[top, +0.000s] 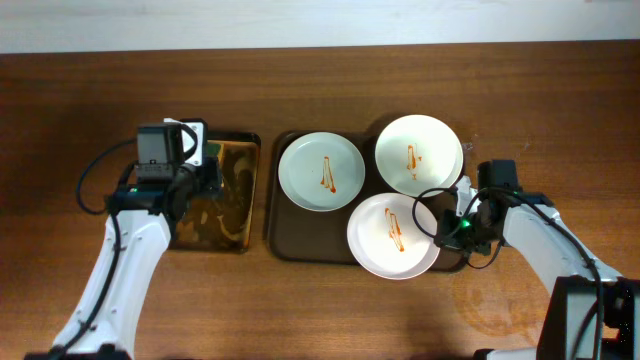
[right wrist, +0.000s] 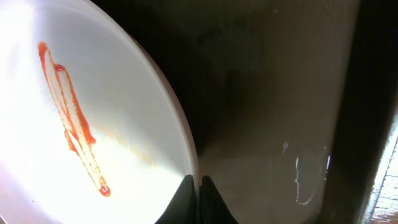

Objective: Clean dirty plates on tray and stack at the side
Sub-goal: 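Grasp the green sponge with the left gripper and the front plate rim with the right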

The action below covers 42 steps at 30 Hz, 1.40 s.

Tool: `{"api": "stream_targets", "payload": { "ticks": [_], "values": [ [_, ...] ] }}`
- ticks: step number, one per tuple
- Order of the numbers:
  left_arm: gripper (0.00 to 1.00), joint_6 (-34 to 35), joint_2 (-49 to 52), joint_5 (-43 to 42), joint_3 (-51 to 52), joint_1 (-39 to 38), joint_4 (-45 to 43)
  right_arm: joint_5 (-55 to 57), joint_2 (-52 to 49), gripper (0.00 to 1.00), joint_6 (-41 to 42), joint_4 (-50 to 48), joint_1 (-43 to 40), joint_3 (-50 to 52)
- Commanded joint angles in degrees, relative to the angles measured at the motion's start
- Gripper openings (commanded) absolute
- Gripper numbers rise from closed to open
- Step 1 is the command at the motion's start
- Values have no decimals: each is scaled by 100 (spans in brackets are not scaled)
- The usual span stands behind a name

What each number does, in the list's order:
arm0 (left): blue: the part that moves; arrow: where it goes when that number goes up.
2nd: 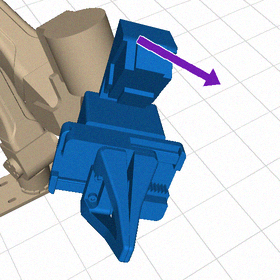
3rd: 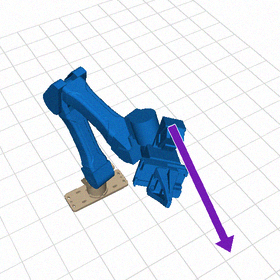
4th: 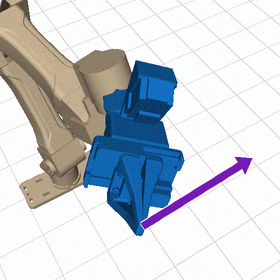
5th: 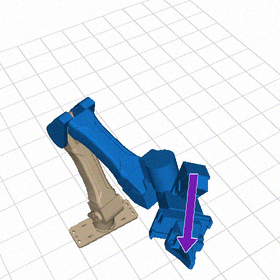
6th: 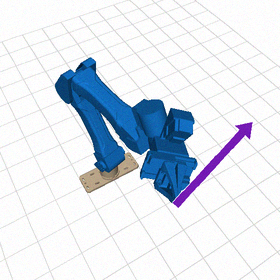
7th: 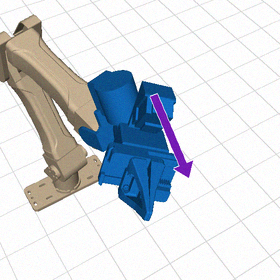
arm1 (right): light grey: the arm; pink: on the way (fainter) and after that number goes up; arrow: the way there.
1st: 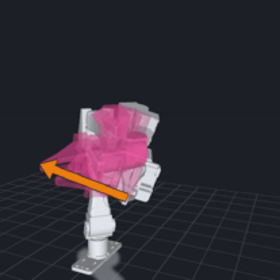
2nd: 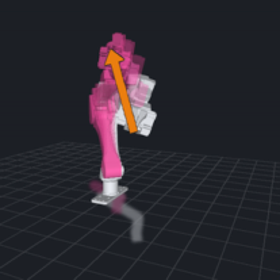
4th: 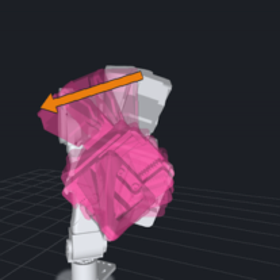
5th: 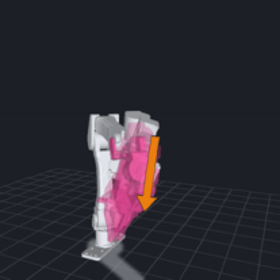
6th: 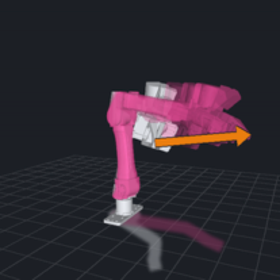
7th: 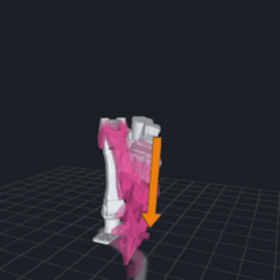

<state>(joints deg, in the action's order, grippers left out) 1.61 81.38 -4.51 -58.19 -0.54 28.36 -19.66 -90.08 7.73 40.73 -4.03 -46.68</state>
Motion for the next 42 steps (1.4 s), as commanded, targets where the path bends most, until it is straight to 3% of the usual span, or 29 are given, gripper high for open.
{"api": "stream_targets", "payload": {
  "ticks": [1,12,23,26,30,35,38,42],
  "values": [
    [0,59,-428,-66,-9,-15,-125,-166,-28,4,0,-48,2,-85],
    [0,57,-741,-66,-9,-15,-612,-85,-31,4,0,-197,525,-85],
    [0,55,-780,-63,-9,-15,-1978,-72,-31,4,0,-199,525,-85],
    [0,103,-780,-68,-9,-20,-1773,-72,-28,4,2,-201,527,-85],
    [0,710,-553,-66,-4,-22,-640,-72,-28,4,0,-199,527,-85],
    [0,1384,619,-372,2,-20,326,-72,-28,4,0,-195,527,-85],
    [0,1386,1067,-1056,2,-22,337,-72,-28,4,0,-175,527,-85],
    [0,1384,1270,-981,2,-22,131,-72,-31,4,0,-162,527,-85]
  ]
}}
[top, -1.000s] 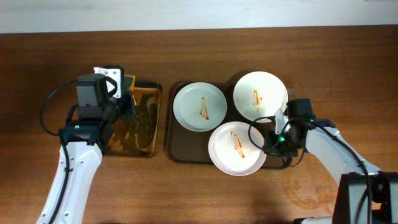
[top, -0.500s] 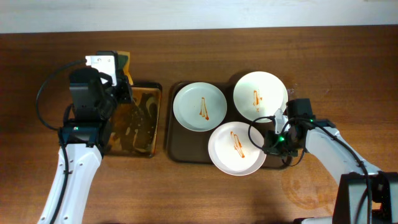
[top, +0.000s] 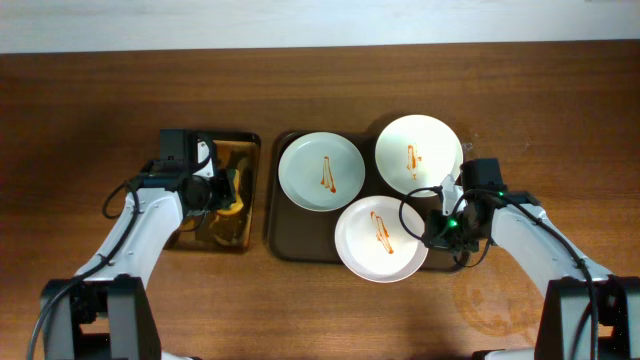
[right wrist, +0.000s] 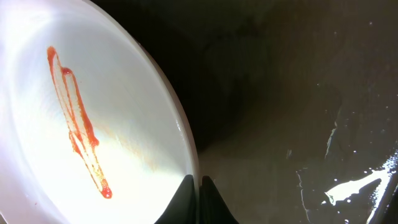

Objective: Clean dirty plates on tray and stack at the side
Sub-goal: 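Grasp the green sponge with the left gripper and the front plate rim with the right, then scrub the held front plate with the sponge in the left gripper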

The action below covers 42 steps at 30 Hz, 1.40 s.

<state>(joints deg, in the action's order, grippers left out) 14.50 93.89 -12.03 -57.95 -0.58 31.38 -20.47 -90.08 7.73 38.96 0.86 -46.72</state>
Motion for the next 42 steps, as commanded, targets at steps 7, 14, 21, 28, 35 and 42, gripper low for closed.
{"api": "stream_targets", "payload": {
  "ticks": [7,14,21,28,35,42],
  "values": [
    [0,92,273,321,-22,-463,-437,9,-28,4,0,61,35,-81],
    [0,155,389,437,-22,-887,-529,9,-28,4,0,70,35,-81],
    [0,153,387,195,-22,-1088,-669,9,-28,4,0,70,35,-81],
    [0,-111,26,199,-179,-1091,-645,9,-28,4,0,81,35,-81],
    [0,129,-549,-619,-289,-1742,-656,9,-28,4,0,63,37,-81],
    [0,1816,-162,-1941,-289,-2557,-1622,9,-28,4,0,66,35,-81]
  ]
}}
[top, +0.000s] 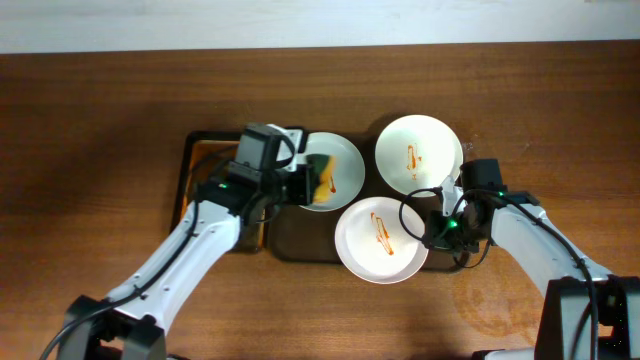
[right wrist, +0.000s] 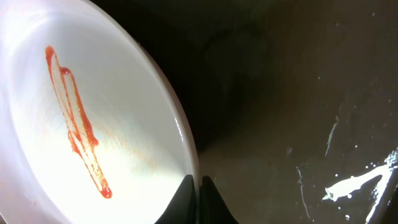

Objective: Clean dirty plates on tray and stack at the side
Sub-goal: 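Scrub the held front plate with the sponge in the left gripper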

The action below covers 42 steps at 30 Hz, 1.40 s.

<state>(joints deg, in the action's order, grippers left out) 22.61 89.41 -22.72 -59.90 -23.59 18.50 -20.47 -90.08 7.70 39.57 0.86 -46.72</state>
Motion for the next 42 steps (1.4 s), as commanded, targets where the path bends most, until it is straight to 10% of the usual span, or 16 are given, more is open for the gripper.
{"api": "stream_targets", "payload": {
  "ticks": [1,14,42],
  "values": [
    [0,1167,435,-1095,-94,-343,-540,9,-28,4,2,4,37,-81],
    [0,1947,2044,-2308,-94,-1311,-1622,9,-28,4,2,4,35,-81],
    [0,2857,2306,-881,-90,-2288,-1228,9,-28,4,0,22,37,-81]
  ]
}}
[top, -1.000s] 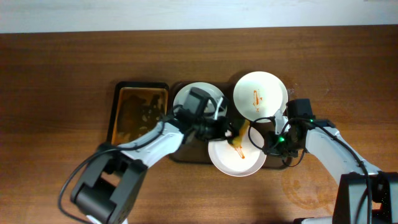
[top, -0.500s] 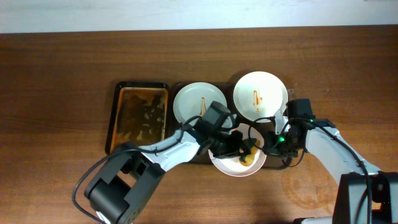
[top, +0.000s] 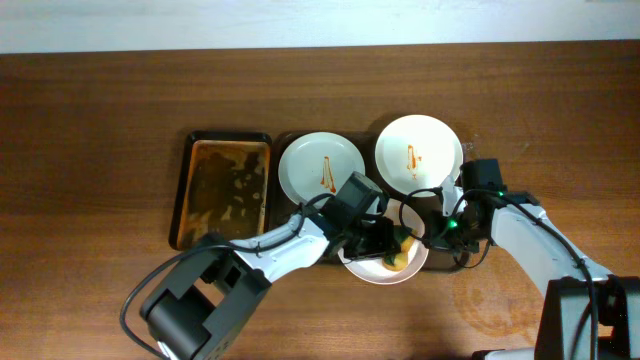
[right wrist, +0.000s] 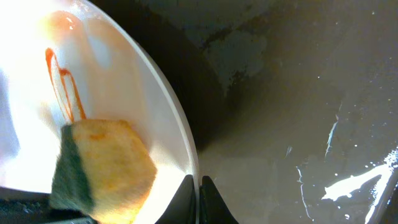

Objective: Clean dirty plates on tray and stack at the side
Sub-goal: 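Scrub the held front plate with the sponge in the left gripper, then return the sponge to the metal tray and lift the front plate with the right gripper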

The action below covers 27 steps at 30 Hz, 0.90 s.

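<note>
Three white plates streaked with red sauce lie on the dark brown tray [top: 290, 245]: one at back left [top: 320, 171], one at back right [top: 418, 152], and a front plate [top: 414, 262] [right wrist: 118, 93]. My right gripper [top: 437, 232] [right wrist: 197, 182] is shut on the front plate's right rim. My left gripper [top: 385, 250] is shut on a yellow and green sponge [top: 398, 256] [right wrist: 102, 168], which presses on the front plate beside the red streak [right wrist: 62, 87].
A second dark tray [top: 222, 190] with yellowish residue lies left of the plate tray. Wet patches glint on the brown table [right wrist: 348, 186] to the right of the held plate.
My left arm has carried the sponge from over the back left plate to the front plate and set it on the sauce. The right gripper and its plate have stayed put.
My right gripper held the front plate's rim throughout, and drew the plate a little leftward early on. The left gripper was over the left tray, then held the sponge there, then carried it over the back left plate, and now has it on the front plate.
</note>
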Tool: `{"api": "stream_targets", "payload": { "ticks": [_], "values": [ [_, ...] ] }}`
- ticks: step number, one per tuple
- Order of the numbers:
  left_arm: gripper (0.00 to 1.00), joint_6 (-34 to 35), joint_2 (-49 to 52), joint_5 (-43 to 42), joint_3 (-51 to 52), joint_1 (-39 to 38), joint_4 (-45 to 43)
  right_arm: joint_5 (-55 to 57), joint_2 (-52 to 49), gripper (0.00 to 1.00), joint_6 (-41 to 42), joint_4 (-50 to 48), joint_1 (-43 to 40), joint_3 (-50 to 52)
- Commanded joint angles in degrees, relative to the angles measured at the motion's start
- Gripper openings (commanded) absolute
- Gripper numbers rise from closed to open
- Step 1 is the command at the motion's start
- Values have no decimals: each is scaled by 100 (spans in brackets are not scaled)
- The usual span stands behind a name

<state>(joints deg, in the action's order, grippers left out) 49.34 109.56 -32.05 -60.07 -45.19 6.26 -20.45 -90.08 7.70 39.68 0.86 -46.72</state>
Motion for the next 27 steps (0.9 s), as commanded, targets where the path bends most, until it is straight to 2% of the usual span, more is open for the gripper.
{"api": "stream_targets", "payload": {
  "ticks": [1,7,11,18,20,24,27],
  "values": [
    [0,181,348,46,-72,-125,-4,7,-28,4,0,15,35,-81],
    [0,92,422,750,-74,210,-175,9,-28,4,0,48,35,-81],
    [0,92,422,791,-74,581,-258,9,-28,4,0,61,35,-81],
    [0,94,422,804,-74,765,-608,9,-28,4,-44,162,37,-81],
    [0,94,422,798,-74,765,-382,11,-31,4,-44,162,35,-81],
    [0,17,417,807,-74,826,610,11,-31,4,-44,162,35,-81],
    [0,-282,326,791,-74,953,691,13,-28,4,-44,164,35,-81]
  ]
}}
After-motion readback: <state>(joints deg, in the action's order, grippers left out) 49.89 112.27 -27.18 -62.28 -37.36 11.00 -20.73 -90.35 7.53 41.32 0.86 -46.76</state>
